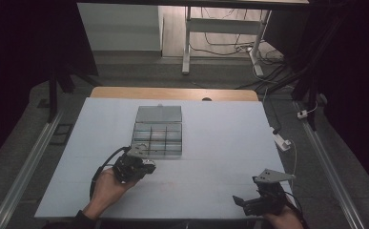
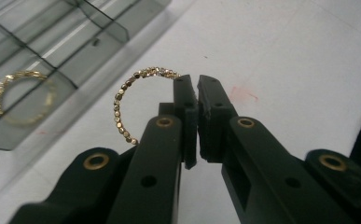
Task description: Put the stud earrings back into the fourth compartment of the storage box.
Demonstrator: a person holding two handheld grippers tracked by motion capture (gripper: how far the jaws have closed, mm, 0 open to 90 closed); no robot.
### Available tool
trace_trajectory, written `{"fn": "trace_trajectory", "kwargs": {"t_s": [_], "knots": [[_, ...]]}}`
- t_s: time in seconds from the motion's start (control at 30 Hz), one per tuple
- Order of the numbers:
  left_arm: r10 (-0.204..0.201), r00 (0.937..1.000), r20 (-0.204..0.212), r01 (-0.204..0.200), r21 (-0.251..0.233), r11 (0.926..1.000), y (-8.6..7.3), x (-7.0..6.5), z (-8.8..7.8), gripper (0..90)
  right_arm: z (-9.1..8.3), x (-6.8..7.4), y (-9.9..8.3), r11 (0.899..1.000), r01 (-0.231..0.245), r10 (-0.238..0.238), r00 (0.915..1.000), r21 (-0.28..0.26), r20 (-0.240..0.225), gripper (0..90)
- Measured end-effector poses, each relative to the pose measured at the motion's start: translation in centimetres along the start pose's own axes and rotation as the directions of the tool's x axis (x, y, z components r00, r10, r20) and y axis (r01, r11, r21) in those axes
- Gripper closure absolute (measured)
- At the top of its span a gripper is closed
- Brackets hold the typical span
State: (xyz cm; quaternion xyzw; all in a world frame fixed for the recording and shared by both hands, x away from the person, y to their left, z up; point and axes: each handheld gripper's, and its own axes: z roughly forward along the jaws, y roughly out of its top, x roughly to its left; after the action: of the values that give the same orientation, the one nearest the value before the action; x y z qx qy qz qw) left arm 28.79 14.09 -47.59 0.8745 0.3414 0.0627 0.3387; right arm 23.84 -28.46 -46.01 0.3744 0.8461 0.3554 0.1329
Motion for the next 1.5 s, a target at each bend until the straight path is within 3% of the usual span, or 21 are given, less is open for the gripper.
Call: {"fn": "trace_trajectory", "kwargs": {"t_s": [0.67,0.9,1.1,1.5], "knots": [[-0.085,0.9939,-0.071,0.081,-0.065,0.9946,0.3,3.5,-1.1,86.5,0.0,0.0,0.0,1.000,-0.005,0.005,1.0000,0.003,-0.002,1.1],[-0.121,0.9885,-0.090,0.113,-0.092,0.9894,0.6,4.9,-1.0,86.5,0.1,-0.1,0.0,1.000,-0.004,0.004,1.0000,0.005,-0.003,1.1],[-0.164,0.9829,-0.083,0.155,-0.113,0.9815,0.8,6.3,-0.8,86.4,0.1,-0.1,0.0,1.000,-0.006,0.007,1.0000,0.010,-0.005,1.1],[-0.181,0.9777,-0.107,0.172,-0.089,0.9811,1.3,8.1,0.6,86.4,0.1,-0.1,0.0,1.000,-0.008,0.008,0.9999,0.016,-0.008,1.1]]}}
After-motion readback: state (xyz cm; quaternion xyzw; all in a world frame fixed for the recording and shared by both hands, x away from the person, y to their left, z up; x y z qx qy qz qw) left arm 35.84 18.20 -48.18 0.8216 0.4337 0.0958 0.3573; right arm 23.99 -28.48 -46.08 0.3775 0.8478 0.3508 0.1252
